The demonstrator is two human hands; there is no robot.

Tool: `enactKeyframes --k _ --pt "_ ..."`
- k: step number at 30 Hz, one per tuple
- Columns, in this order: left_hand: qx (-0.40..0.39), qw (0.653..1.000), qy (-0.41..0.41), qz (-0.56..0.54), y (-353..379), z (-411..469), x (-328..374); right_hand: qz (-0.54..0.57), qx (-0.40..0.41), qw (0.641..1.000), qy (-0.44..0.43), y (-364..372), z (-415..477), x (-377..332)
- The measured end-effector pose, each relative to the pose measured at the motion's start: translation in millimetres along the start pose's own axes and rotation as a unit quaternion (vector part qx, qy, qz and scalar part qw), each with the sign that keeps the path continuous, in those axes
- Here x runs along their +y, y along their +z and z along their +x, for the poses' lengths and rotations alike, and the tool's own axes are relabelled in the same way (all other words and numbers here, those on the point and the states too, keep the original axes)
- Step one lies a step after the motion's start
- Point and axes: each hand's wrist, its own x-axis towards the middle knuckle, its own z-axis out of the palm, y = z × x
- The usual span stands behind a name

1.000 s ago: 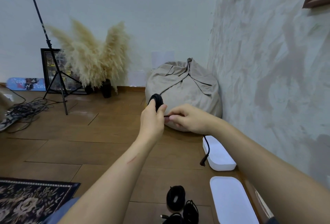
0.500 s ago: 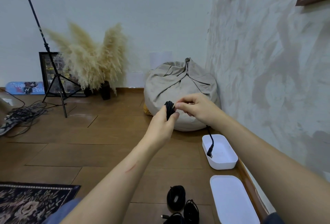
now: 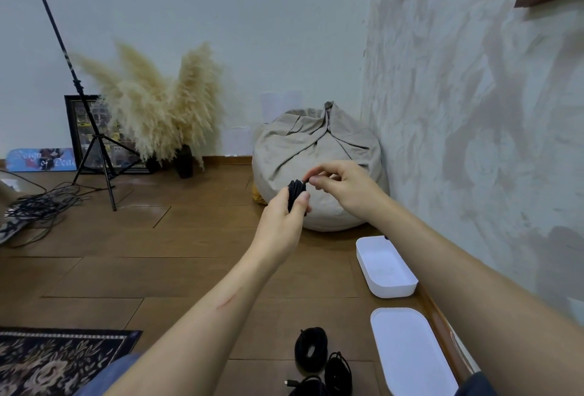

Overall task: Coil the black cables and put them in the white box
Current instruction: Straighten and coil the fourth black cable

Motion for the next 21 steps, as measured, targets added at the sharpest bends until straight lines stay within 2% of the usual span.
enactKeyframes --k 3,6,10,16,18,21 --pt "0.006 0.999 0.021 -0.025 0 -2 6 0.018 0.039 0.999 0.001 -2 0 3" --pt "-0.026 0.998 0.034 -0.051 -1 -6 13 0.037 0.068 0.997 0.006 -8 0 6" --pt "-0.073 0.994 0.049 -0.068 -3 -9 22 0.076 0.043 0.996 0.01 -15 -4 8" --pt "-0.084 0.989 0.061 -0.101 -5 -9 32 0.1 0.007 0.994 0.039 -7 -7 17" --pt "-0.063 0.987 0.057 -0.138 -4 -9 37 0.108 -0.012 0.993 0.055 6 -9 21" --pt "0.019 0.977 0.009 -0.212 -5 -1 39 0.086 -0.057 0.992 0.072 35 -14 14"
